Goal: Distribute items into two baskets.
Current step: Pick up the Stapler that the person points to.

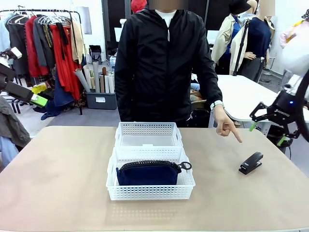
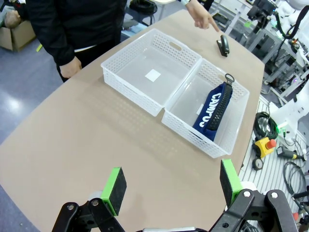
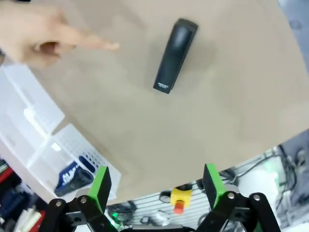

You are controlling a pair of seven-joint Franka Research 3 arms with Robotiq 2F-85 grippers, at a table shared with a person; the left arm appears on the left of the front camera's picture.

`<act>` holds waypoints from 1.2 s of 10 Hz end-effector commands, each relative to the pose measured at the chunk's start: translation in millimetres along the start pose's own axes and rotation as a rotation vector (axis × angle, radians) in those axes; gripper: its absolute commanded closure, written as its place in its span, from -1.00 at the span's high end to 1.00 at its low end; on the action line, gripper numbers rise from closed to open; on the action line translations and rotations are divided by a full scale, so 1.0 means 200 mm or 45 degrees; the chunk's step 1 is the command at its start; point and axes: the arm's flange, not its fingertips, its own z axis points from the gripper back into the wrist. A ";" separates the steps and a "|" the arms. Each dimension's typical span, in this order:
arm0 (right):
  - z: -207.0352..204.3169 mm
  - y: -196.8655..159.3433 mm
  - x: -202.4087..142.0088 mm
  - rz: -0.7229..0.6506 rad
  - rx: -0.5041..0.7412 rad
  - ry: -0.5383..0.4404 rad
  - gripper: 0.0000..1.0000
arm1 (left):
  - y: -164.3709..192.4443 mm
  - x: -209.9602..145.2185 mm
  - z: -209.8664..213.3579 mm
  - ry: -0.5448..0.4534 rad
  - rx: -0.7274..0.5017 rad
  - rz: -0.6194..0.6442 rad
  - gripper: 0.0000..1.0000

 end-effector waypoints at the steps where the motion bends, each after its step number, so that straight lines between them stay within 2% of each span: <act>1: -0.03 0.11 0.05 -0.152 -0.101 0.030 1.00 | -0.01 0.00 0.00 -0.011 -0.008 -0.003 1.00; 4: -0.14 0.17 0.16 -0.187 -0.122 -0.026 1.00 | -0.01 0.00 0.00 -0.011 -0.008 -0.003 1.00; 9: -0.24 0.16 0.20 -0.165 -0.080 -0.213 1.00 | -0.01 0.00 0.00 -0.011 -0.008 -0.003 1.00; 12: -0.32 0.15 0.22 -0.189 -0.085 -0.245 1.00 | -0.01 0.00 0.00 -0.011 -0.008 -0.003 1.00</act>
